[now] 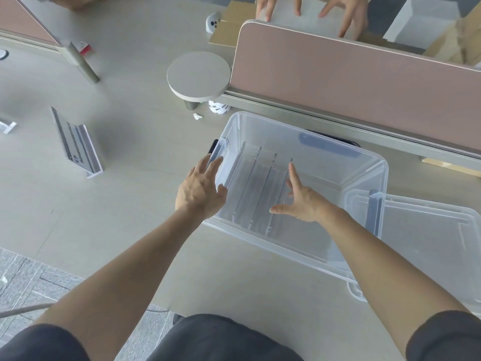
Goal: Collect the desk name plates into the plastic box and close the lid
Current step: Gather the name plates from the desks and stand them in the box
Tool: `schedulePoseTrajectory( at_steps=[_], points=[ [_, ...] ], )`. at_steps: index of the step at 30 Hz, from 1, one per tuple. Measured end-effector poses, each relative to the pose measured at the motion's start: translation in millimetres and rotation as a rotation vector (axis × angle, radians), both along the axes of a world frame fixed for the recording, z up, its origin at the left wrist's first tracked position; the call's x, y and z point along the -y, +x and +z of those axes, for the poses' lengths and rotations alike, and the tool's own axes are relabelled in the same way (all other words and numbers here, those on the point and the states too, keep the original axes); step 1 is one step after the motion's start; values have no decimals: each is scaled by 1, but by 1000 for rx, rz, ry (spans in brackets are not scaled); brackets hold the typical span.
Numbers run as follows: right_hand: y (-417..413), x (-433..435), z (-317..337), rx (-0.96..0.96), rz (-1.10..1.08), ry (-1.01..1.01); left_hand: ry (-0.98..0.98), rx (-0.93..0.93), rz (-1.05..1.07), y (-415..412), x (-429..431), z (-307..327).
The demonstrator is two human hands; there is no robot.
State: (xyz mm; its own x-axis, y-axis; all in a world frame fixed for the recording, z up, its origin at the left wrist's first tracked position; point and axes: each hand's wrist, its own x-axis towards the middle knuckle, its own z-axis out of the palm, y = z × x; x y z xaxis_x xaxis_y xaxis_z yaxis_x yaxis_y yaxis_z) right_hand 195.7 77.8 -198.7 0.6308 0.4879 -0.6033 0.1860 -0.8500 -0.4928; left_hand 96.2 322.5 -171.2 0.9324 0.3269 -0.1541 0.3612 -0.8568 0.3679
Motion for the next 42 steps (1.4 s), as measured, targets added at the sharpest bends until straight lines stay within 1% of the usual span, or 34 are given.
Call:
schedulePoseTrajectory(
  at_steps=[8, 11, 16, 19, 30, 34, 36, 37, 38, 41, 42],
  points=[
    [-1, -1, 1, 15, 16, -23, 9, 10, -5, 0, 0, 0],
    [-2, -5, -6, -37, -57, -3, 14, 0, -1, 0, 0, 0],
    [-10, -10, -14, -173, -247, 178, 21, 9, -7, 0, 0, -3],
    [-12, -10, -15, -215, -308, 238, 25, 7, -3, 0, -1, -4],
    [-23, -8, -32, -376, -561, 338, 45, 2, -2, 0, 1, -3],
    [-20, -9, -28, -442, -567, 376, 62, -6, -9, 1, 1, -4],
    [-15, -9, -23, -467, -582, 340, 66, -15, -10, 2, 0, -4],
    [-13, -10, -18, -412, -580, 288, 58, -18, -14, 2, -1, -4],
    [-8, -11, -11, -301, -560, 224, 33, -15, -20, 2, -2, -4],
    [8, -19, 21, 175, -482, 166, -132, 52, -14, 3, -9, -1],
    [11, -24, 35, 295, -449, 168, -179, 91, 6, 2, -13, 1]
  ],
)
